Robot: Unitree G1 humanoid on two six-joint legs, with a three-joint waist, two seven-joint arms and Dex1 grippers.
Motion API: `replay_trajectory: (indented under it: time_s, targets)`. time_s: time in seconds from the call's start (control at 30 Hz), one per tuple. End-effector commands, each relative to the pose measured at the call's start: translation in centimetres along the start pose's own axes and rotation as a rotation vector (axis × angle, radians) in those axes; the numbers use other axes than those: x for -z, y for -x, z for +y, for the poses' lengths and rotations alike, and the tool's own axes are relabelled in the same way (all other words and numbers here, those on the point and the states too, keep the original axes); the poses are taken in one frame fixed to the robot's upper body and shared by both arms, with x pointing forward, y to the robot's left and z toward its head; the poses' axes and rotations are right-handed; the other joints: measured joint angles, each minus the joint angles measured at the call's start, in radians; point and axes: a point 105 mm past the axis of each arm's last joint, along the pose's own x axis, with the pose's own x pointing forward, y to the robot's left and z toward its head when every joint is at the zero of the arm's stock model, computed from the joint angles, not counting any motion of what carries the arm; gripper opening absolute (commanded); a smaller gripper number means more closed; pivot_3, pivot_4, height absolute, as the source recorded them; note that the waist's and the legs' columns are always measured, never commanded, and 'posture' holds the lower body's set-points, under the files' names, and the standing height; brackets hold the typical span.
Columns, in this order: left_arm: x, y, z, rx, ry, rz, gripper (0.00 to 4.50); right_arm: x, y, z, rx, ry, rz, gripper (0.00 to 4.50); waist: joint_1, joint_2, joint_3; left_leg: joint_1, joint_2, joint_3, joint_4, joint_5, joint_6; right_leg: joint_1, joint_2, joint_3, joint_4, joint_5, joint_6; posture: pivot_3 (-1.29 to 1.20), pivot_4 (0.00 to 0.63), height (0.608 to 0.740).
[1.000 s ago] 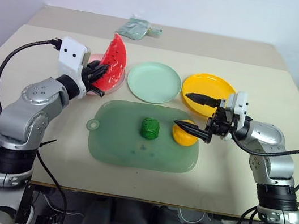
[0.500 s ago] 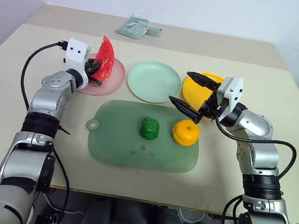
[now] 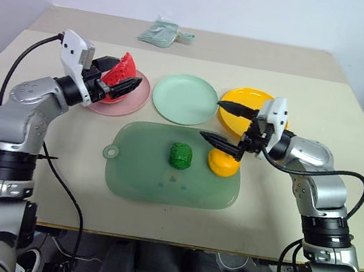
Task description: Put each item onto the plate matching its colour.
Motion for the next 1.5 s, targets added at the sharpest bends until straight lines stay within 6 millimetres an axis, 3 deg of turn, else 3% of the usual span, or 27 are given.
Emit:
replay_trajectory:
  time_s: [0.03, 0.3, 0.47, 0.83, 0.9, 0.97, 1.03, 1.07, 1.17, 1.33, 1.5]
  targets:
    - [-1.3, 2.1, -3.3, 0.221, -0.011, -0.022, 4.45, -1.3, -0.9, 0.6, -0.039, 0.032, 0.018, 4.5, -0.004, 0.0, 0.0, 0.0, 0.0, 0.0, 0.0, 0.0, 0.0, 0.0, 0.0, 0.0, 0.0, 0.0, 0.0, 0.0, 0.15, 0.74]
    - [-1.3, 3.7, -6.7, 0.418, 0.02, -0.05, 4.45, -0.7, -1.7, 1.4, -0.097, 0.017, 0.127, 4.5, -0.002, 0.0, 0.0, 0.0, 0.0, -0.001, 0.0, 0.0, 0.0, 0.0, 0.0, 0.0, -0.001, 0.0, 0.0, 0.0, 0.15, 0.74]
    - [0.8, 5.6, -7.3, 0.499, 0.025, 0.033, 4.45, 1.5, -3.0, 2.9, -0.14, -0.04, 0.271, 4.5, -0.01, 0.0, 0.0, 0.0, 0.0, 0.0, -0.001, 0.0, 0.0, -0.002, 0.0, 0.001, 0.0, 0.0, -0.001, 0.0, 0.15, 0.74]
    - [3.7, 7.0, -7.5, 0.483, -0.074, 0.121, 4.45, 5.6, -4.0, 2.5, -0.122, 0.025, 0.425, 4.5, -0.004, 0.0, 0.0, -0.001, 0.0, 0.001, -0.001, 0.0, 0.0, -0.003, 0.0, 0.001, 0.0, -0.001, -0.001, 0.0, 0.15, 0.74]
    - [3.8, 7.0, -7.6, 0.483, -0.083, 0.113, 4.48, 5.4, -4.1, 2.7, -0.144, -0.016, 0.414, 4.24, -0.004, 0.0, 0.0, -0.001, 0.0, 0.001, -0.001, 0.0, 0.0, -0.003, 0.0, 0.0, 0.0, -0.001, -0.001, 0.0, 0.15, 0.74]
    - [3.7, 7.0, -7.6, 0.479, -0.085, 0.105, 4.5, 5.2, -4.2, 2.9, -0.161, -0.02, 0.405, 3.66, -0.005, 0.0, 0.0, -0.001, 0.0, 0.001, -0.001, 0.0, 0.0, -0.003, 0.0, 0.0, 0.0, -0.001, -0.001, 0.0, 0.15, 0.74]
    - [3.7, 6.9, -7.5, 0.475, -0.089, 0.097, 4.5, 5.0, -4.3, 2.8, -0.155, -0.006, 0.402, 2.78, -0.006, 0.0, 0.0, -0.001, 0.0, 0.001, -0.001, 0.0, 0.0, -0.003, 0.0, 0.0, 0.0, -0.001, -0.001, 0.0, 0.15, 0.74]
    - [3.6, 6.9, -7.5, 0.469, -0.092, 0.089, 4.5, 4.9, -4.3, 2.7, -0.15, 0.009, 0.395, 2.58, -0.006, 0.0, 0.0, -0.001, 0.0, 0.001, -0.001, 0.0, 0.0, -0.003, 0.0, 0.0, 0.0, -0.001, -0.001, 0.0, 0.15, 0.74]
    - [3.6, 6.7, -7.4, 0.461, -0.096, 0.077, 4.5, 4.3, -4.7, 2.4, -0.133, 0.015, 0.365, 2.58, -0.005, 0.0, 0.0, -0.001, 0.0, 0.001, -0.001, 0.0, 0.0, -0.003, 0.0, 0.0, 0.0, -0.001, -0.001, 0.0, 0.15, 0.74]
    - [2.3, 6.0, -6.6, 0.417, -0.076, -0.022, 4.5, -1.5, -6.2, 0.3, -0.034, -0.103, 0.078, 2.58, -0.006, 0.0, 0.0, -0.001, 0.0, 0.001, -0.001, 0.0, 0.0, -0.003, 0.0, 0.0, 0.001, 0.0, -0.001, 0.0, 0.15, 0.74]
    - [2.0, 5.4, -5.8, 0.39, -0.112, -0.054, 4.5, -1.4, -7.4, -4.4, 0.229, -0.055, 0.06, 2.58, -0.005, 0.0, 0.0, -0.001, 0.0, 0.001, -0.001, 0.0, 0.0, -0.003, 0.0, 0.0, 0.0, 0.0, -0.001, 0.0, 0.15, 0.74]
